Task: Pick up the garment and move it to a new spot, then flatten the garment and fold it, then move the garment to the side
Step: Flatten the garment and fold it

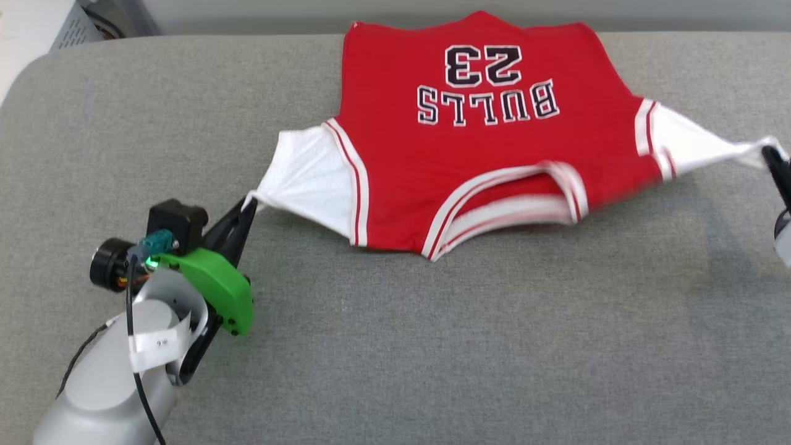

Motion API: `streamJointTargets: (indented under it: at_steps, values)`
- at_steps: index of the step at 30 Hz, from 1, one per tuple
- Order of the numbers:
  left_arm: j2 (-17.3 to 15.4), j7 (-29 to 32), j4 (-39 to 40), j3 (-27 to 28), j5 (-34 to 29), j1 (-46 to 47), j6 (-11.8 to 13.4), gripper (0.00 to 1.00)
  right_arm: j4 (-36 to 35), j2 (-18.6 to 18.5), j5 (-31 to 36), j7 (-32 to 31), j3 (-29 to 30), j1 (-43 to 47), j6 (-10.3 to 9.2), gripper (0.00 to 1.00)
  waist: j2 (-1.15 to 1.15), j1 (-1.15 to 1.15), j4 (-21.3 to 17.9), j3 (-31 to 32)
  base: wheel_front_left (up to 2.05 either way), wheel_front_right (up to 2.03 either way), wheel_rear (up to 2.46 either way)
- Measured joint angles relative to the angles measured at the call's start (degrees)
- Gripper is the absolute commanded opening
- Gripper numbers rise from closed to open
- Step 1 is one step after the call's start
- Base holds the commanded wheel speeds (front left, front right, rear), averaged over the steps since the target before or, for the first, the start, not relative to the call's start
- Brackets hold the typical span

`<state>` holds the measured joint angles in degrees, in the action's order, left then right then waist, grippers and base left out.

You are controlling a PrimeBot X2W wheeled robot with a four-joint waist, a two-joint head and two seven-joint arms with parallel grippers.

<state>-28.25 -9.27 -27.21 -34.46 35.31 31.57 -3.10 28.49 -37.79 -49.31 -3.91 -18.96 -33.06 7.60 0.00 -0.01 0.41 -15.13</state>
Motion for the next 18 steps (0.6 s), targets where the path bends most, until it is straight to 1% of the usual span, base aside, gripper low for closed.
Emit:
streamJointTargets:
  at_steps: [4, 10, 12, 15, 18]
  values:
    - [-2.0, 1.8, 2.8, -0.6, 0.7, -5.1, 0.8, 0.00, -2.3, -2.4, -1.7, -2.0, -1.2, 6.4, 0.00, 0.00, 0.00, 0.00, 0.2, 2.6, 0.00, 0.00, 0.00]
    - [-4.8, 4.1, 7.0, -1.3, 2.4, -11.3, 1.5, 0.00, -6.0, -4.7, -5.3, -6.1, -1.5, 14.6, 0.00, 0.00, 0.00, 0.00, 0.7, 5.9, 0.00, 0.00, 0.00]
    - [-5.6, 5.4, 8.4, -1.5, 3.2, -13.5, 1.9, 0.00, -7.1, -5.5, -6.1, -7.5, -1.3, 17.4, 0.00, 0.00, 0.00, 0.00, 0.9, 6.9, 0.00, 0.00, 0.00]
    - [-7.3, 7.1, 10.9, -2.6, 3.8, -16.6, 1.5, 0.00, -8.6, -6.3, -7.3, -9.6, -0.6, 21.2, 0.00, 0.00, 0.00, 0.00, 1.1, 8.3, 0.00, 0.00, 0.00]
    - [-9.1, 8.1, 12.3, -2.7, 4.1, -19.4, 2.1, 0.00, -10.0, -6.5, -9.2, -12.2, 0.8, 24.5, 0.00, 0.00, 0.00, 0.00, 1.3, 9.4, 0.00, 0.00, 0.00]
